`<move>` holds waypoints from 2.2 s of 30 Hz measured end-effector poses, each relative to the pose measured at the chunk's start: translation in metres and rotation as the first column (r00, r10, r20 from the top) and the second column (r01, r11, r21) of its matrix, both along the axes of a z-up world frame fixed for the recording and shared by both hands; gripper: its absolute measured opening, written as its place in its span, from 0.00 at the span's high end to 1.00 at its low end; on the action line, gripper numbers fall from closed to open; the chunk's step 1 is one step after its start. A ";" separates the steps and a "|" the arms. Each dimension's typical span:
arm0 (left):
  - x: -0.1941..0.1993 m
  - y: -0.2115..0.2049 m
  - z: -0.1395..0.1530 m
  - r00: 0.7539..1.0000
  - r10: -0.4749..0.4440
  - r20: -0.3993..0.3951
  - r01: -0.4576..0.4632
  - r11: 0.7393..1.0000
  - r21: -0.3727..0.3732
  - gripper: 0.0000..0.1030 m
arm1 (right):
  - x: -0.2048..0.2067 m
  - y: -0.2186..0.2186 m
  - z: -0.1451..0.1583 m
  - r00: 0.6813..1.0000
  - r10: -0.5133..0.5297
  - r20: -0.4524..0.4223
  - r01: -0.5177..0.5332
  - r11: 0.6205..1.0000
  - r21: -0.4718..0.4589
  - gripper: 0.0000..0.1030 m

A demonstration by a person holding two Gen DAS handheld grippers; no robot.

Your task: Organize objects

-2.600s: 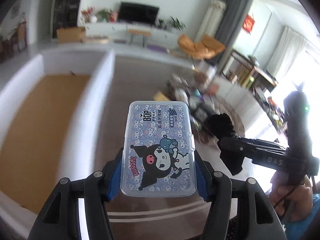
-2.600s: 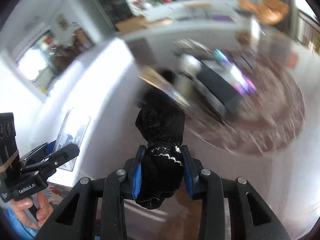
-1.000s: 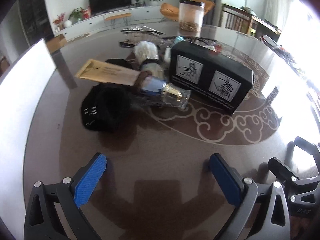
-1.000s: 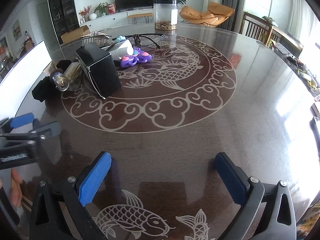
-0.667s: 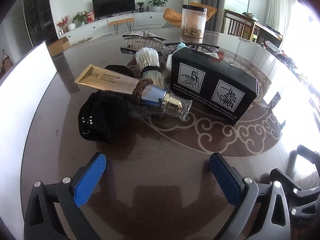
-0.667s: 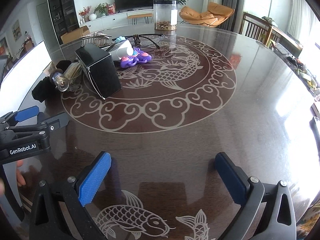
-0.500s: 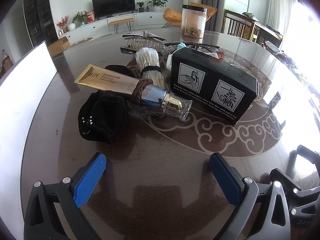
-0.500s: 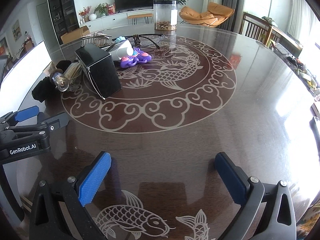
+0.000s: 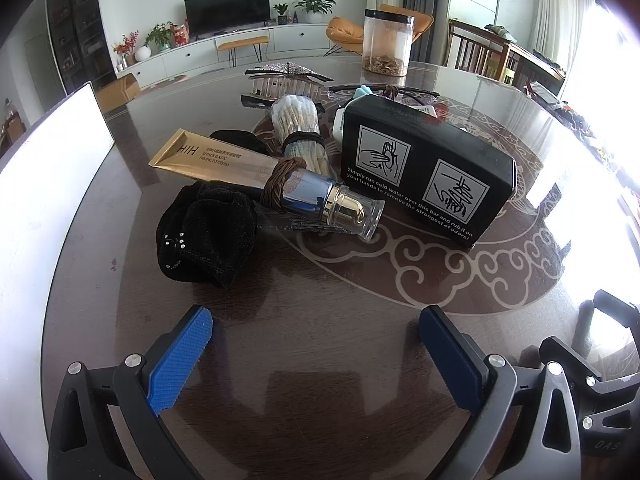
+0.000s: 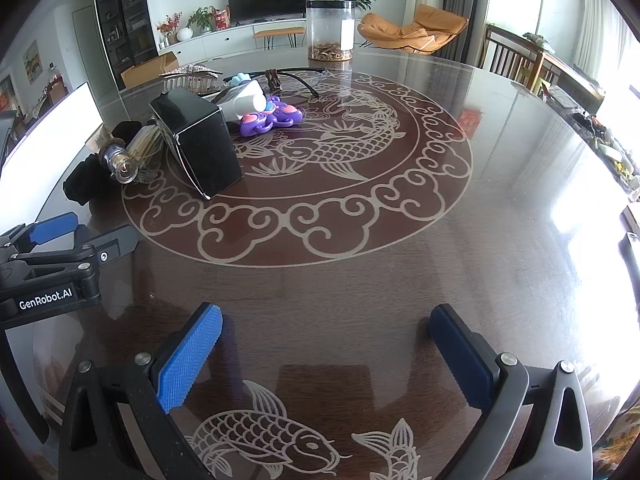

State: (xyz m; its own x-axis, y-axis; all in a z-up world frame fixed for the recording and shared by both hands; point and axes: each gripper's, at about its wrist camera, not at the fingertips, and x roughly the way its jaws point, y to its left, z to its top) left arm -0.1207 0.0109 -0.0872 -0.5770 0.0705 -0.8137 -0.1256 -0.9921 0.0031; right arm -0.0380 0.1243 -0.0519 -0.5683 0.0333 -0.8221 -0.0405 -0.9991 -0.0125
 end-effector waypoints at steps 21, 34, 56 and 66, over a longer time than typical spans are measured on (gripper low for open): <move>0.000 0.000 0.000 1.000 0.000 0.000 0.000 1.000 0.000 0.00 | 0.000 0.000 0.000 1.000 0.001 0.000 -0.001 1.000 0.000 0.00; 0.000 -0.001 0.000 1.000 0.000 0.000 0.000 1.000 0.000 0.00 | -0.001 0.000 0.001 1.000 0.001 0.000 -0.001 1.000 0.000 0.00; 0.000 -0.001 0.000 1.000 0.000 0.000 0.000 1.000 0.000 0.00 | 0.000 0.000 0.001 1.000 0.001 0.000 -0.001 1.000 0.000 0.00; 0.019 -0.009 0.003 0.999 0.019 0.040 -0.019 1.000 -0.002 0.00 | -0.001 0.000 0.001 1.000 0.001 0.000 -0.001 1.000 0.000 0.00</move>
State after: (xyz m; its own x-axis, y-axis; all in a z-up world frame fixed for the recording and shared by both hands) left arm -0.1019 0.0020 -0.0845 -0.5449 0.0581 -0.8365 -0.1063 -0.9943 0.0002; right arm -0.0387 0.1245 -0.0513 -0.5688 0.0326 -0.8219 -0.0396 -0.9991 -0.0122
